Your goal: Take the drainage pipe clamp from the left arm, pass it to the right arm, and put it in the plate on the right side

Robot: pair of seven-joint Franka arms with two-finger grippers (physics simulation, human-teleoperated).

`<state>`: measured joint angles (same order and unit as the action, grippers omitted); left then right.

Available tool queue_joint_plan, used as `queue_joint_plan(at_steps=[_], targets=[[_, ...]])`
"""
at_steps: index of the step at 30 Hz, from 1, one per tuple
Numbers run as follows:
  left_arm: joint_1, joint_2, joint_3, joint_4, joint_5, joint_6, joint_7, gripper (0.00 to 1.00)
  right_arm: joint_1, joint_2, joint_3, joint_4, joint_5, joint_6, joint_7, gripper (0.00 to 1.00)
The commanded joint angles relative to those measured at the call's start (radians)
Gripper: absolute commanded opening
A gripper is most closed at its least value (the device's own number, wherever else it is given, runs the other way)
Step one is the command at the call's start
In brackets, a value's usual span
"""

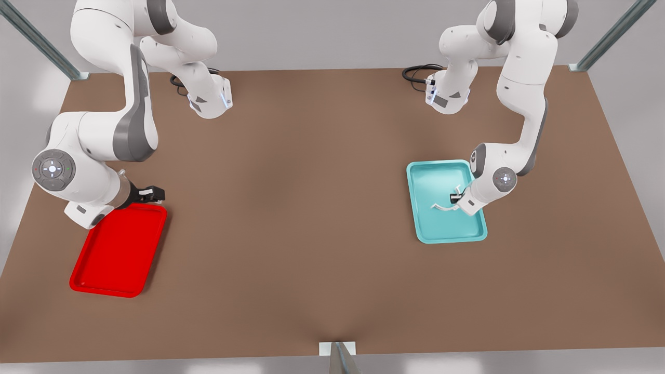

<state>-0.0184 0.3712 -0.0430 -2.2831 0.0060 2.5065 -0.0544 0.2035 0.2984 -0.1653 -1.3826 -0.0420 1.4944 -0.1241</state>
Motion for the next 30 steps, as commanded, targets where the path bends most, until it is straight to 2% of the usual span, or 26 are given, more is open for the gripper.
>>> queue_joint_plan(at_steps=[1,6,30], targets=[[0.000,0.000,0.000,0.001,-0.001,0.018,-0.076,0.51,0.001,0.001,0.000,0.000,0.001,0.000,-0.003,1.00],[0.000,0.006,0.000,0.001,-0.003,0.028,-0.078,0.34,0.001,0.002,0.000,-0.001,-0.002,-0.005,-0.005,1.00],[-0.003,0.014,-0.028,-0.001,-0.003,0.000,-0.071,0.37,-0.003,0.004,-0.002,-0.001,-0.006,0.000,-0.006,1.00]])
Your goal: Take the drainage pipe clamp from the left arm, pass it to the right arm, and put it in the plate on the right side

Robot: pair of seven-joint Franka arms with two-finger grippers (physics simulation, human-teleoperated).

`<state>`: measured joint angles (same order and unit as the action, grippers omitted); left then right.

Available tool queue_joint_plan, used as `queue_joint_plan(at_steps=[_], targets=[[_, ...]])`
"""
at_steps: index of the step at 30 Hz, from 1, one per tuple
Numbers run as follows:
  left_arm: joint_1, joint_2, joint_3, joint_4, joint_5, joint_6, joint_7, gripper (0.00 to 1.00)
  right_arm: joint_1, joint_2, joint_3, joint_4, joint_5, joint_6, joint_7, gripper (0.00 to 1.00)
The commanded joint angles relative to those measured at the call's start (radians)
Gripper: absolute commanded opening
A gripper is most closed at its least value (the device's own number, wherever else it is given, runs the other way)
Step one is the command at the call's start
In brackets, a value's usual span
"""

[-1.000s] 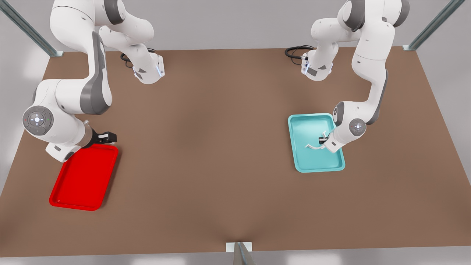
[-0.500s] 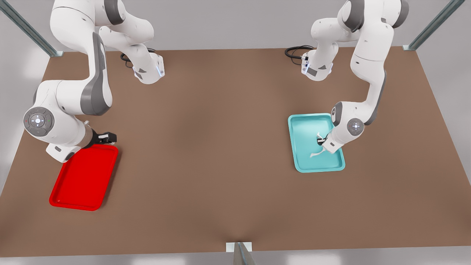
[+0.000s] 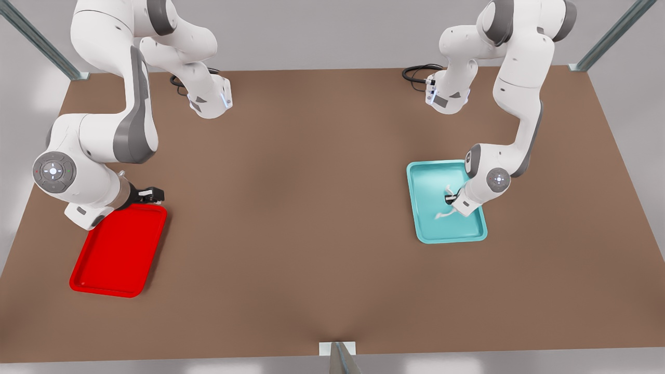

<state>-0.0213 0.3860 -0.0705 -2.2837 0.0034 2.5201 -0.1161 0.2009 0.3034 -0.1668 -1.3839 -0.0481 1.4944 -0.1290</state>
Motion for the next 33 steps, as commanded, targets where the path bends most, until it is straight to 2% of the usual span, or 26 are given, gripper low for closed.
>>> queue_joint_plan(at_steps=[1,10,32,33], targets=[[0.000,-0.004,0.000,0.001,0.000,-0.014,-0.013,0.37,0.000,-0.001,0.000,0.000,0.001,0.000,-0.003,1.00],[-0.002,-0.001,0.000,0.001,0.000,-0.012,-0.014,0.33,0.006,0.002,0.003,0.000,0.001,-0.013,-0.001,1.00],[-0.009,-0.010,-0.002,-0.002,-0.002,-0.130,-0.174,0.33,0.006,0.005,0.003,0.000,-0.001,-0.011,-0.001,1.00],[-0.009,-0.010,-0.002,-0.002,-0.002,-0.130,-0.174,0.28,0.006,0.005,0.003,0.000,-0.001,-0.011,-0.001,1.00]])
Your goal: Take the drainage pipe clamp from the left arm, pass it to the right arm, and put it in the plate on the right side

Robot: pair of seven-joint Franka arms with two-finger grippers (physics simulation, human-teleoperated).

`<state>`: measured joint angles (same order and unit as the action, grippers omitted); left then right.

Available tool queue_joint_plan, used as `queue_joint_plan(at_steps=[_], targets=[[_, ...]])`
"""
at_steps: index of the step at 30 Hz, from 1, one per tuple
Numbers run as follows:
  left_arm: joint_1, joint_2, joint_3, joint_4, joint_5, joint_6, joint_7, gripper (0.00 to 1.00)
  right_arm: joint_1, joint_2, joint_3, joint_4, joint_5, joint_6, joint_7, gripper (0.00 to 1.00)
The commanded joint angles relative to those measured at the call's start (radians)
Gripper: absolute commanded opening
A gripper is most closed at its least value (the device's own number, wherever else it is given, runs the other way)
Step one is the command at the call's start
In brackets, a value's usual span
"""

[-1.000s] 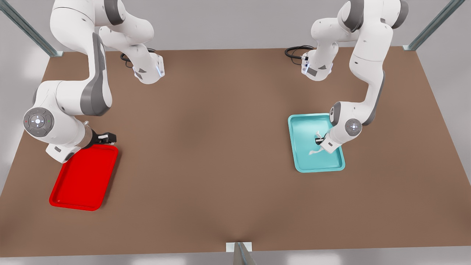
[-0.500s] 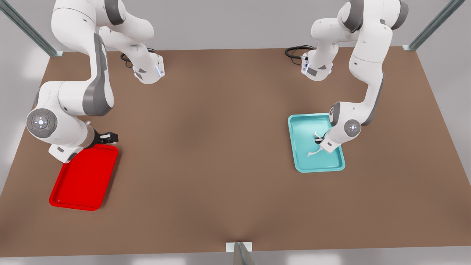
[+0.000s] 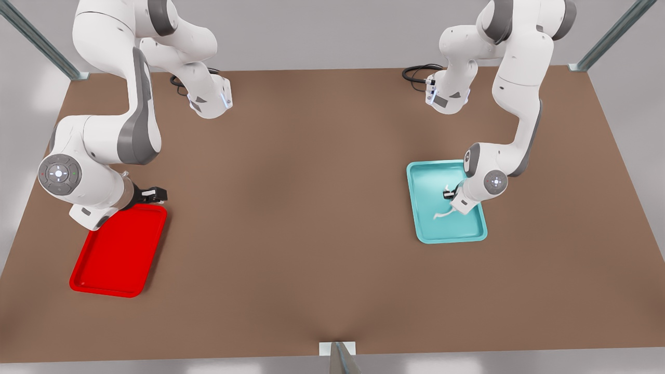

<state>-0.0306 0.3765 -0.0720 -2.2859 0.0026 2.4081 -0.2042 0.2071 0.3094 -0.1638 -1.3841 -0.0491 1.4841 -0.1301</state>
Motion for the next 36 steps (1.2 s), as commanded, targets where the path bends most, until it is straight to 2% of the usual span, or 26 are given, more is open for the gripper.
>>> queue_joint_plan(at_steps=[1,7,10,12,14,16,17,18,20,21,24,28,32,36], targets=[[0.000,-0.001,0.000,0.000,-0.001,-0.017,-0.086,0.21,0.000,-0.001,0.000,0.000,0.000,-0.001,0.000,1.00],[-0.002,-0.030,0.000,0.020,0.007,-0.055,-0.072,0.21,-0.001,-0.001,0.000,0.000,0.002,-0.002,0.000,1.00],[-0.003,-0.067,-0.032,0.117,0.003,-0.220,-0.086,0.21,-0.001,-0.001,0.000,-0.001,0.000,-0.002,0.000,1.00],[-0.006,-0.050,-0.048,0.272,0.005,-0.389,-0.092,0.21,-0.001,0.000,0.000,-0.001,0.000,-0.002,0.000,1.00],[-0.080,0.013,-0.091,0.503,0.010,-0.527,-0.265,0.21,-0.001,0.004,0.000,0.000,0.002,-0.002,0.001,1.00],[-0.202,0.157,-0.091,0.782,0.008,-0.674,-0.489,0.21,0.009,0.014,0.001,0.014,0.032,0.002,0.000,1.00],[-0.273,0.254,-0.095,0.953,0.005,-0.756,-0.593,0.21,0.017,0.068,0.003,0.056,0.159,0.002,-0.003,1.00],[-0.305,0.272,-0.104,0.990,0.003,-0.754,-0.658,0.21,0.035,0.089,0.006,0.065,0.210,0.010,-0.005,1.00],[-0.331,0.372,-0.200,1.161,0.007,-0.748,-0.787,0.21,0.046,0.125,0.046,0.065,0.230,0.036,-0.051,1.00],[-0.373,0.397,-0.198,1.211,0.008,-0.733,-0.793,0.21,0.061,0.151,0.049,0.066,0.230,0.041,-0.222,1.00],[-0.440,0.410,-0.195,1.221,0.014,-0.644,-0.834,0.21,0.244,0.227,0.050,0.097,0.265,0.111,-0.359,1.00],[-0.468,0.436,-0.193,1.223,0.014,-0.578,-0.876,0.21,0.391,0.275,0.050,0.085,0.302,0.422,-0.606,1.00],[-0.485,0.438,-0.198,1.221,0.013,-0.557,-0.893,0.21,0.400,0.292,0.078,0.033,0.353,0.676,-0.858,0.99],[-0.496,0.446,-0.196,1.221,0.013,-0.547,-0.908,0.21,0.364,0.315,0.084,0.030,0.466,0.711,-1.045,0.99]])
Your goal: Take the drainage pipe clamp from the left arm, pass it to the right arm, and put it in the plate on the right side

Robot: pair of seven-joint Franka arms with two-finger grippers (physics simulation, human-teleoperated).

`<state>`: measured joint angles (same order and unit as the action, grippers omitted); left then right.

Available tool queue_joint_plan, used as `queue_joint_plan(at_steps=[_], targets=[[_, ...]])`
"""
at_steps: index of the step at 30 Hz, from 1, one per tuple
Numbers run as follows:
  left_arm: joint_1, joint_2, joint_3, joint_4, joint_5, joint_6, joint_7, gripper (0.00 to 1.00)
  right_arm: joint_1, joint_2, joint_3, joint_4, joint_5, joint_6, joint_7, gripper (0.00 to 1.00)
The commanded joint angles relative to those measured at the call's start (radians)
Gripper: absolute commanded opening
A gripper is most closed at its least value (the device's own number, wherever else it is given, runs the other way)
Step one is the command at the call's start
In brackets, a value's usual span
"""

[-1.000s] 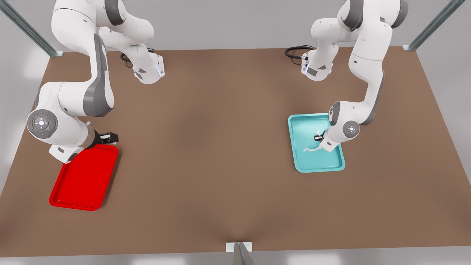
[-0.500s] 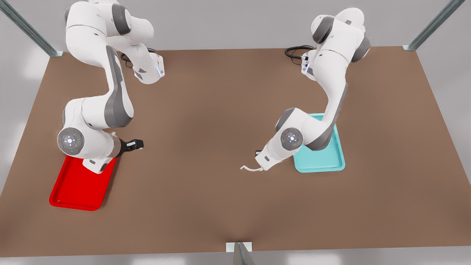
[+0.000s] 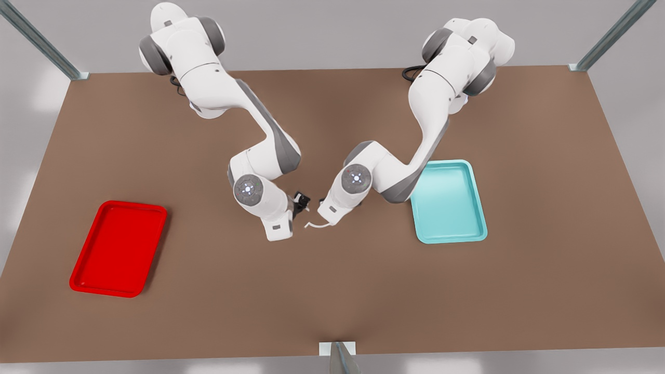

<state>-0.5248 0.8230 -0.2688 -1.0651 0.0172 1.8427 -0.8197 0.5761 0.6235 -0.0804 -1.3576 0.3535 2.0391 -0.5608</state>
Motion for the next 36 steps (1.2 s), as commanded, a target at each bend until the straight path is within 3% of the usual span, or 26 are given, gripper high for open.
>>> queue_joint_plan(at_steps=[1,3,5,7,36], targets=[[-0.003,-0.001,0.000,0.001,-0.002,0.017,-0.292,0.21,-0.019,0.001,0.001,-0.011,0.111,0.158,-0.657,1.00],[-0.001,-0.004,0.000,-0.003,0.000,0.007,-0.274,0.21,-0.036,0.004,0.002,-0.018,0.197,0.141,-0.761,1.00],[0.005,-0.012,0.000,-0.004,0.006,-0.049,0.049,0.21,-0.038,0.033,0.002,-0.026,0.288,0.135,-0.906,1.00],[0.009,-0.013,0.002,-0.004,0.004,-0.045,0.122,0.21,-0.039,0.053,0.001,-0.021,0.348,0.136,-0.979,1.00],[-0.015,0.028,0.010,0.037,0.017,-0.025,0.209,0.21,0.017,0.137,0.037,-0.011,0.366,0.193,-1.005,1.00]])
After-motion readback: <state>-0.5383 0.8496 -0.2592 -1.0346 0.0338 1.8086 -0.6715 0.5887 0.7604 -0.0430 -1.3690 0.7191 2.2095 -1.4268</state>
